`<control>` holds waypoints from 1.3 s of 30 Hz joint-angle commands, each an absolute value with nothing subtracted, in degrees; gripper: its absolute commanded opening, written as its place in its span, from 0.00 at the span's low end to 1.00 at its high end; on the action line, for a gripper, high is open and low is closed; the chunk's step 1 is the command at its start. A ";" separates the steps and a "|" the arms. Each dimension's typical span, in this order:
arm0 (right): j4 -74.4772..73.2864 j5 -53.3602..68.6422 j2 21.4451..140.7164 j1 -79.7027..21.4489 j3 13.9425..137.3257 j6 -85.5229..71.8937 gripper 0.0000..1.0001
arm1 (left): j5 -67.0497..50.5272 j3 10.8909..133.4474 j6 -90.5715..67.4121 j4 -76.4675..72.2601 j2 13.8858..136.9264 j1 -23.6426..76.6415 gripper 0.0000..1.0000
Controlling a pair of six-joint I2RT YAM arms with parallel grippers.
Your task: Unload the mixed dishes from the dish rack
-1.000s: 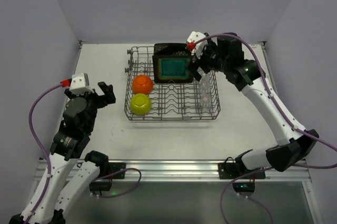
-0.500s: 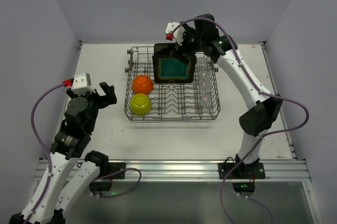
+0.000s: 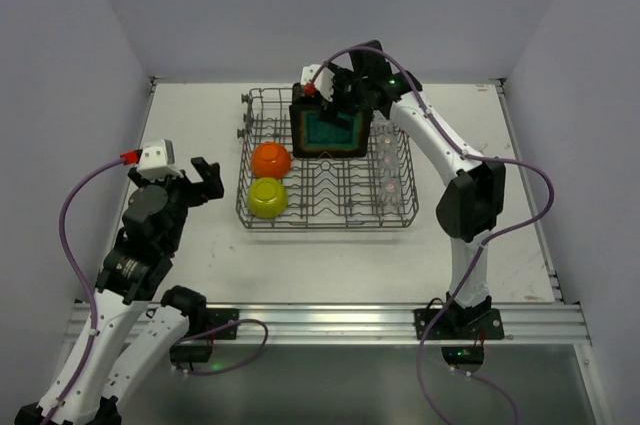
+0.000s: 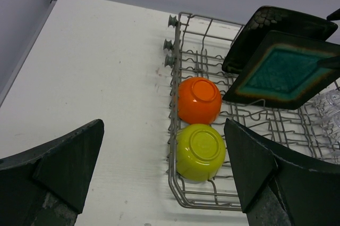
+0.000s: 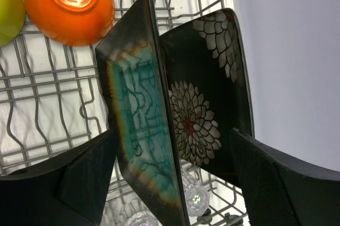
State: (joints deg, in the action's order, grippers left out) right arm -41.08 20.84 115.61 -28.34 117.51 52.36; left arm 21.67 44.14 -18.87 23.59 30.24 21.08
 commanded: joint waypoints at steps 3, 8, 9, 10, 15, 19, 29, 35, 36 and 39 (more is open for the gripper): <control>-37.62 20.05 118.82 -28.13 118.83 56.77 0.85 | 21.36 43.59 -18.11 21.18 29.88 21.53 1.00; -36.21 17.84 121.29 -27.69 119.53 58.97 0.84 | 21.09 43.51 -17.93 21.09 29.88 21.80 1.00; -35.86 18.28 121.29 -27.34 119.27 59.41 0.84 | 21.18 43.51 -17.93 21.09 29.88 21.88 1.00; -35.86 19.76 121.20 -27.16 118.31 60.46 0.77 | 21.18 43.51 -17.93 21.09 29.88 21.97 1.00; -33.84 19.69 121.02 -26.81 116.63 63.72 0.71 | 21.27 43.51 -17.84 21.09 29.71 22.15 1.00; -34.54 21.71 120.94 -26.63 117.07 65.39 0.51 | 21.36 43.51 -17.84 21.09 29.71 22.32 1.00; -37.00 24.35 121.11 -26.54 117.60 69.08 0.26 | 21.97 43.51 -17.84 21.09 29.36 22.41 1.00; -37.53 25.13 120.76 -26.19 117.33 71.27 0.03 | 22.15 43.51 -17.84 21.09 29.62 22.41 1.00; -37.70 25.31 120.67 -26.19 117.33 71.80 0.00 | 22.15 43.42 -17.84 21.18 29.62 22.41 1.00; -36.91 25.40 120.59 -26.10 117.25 72.07 0.00 | 22.06 43.42 -17.84 21.18 29.71 22.41 1.00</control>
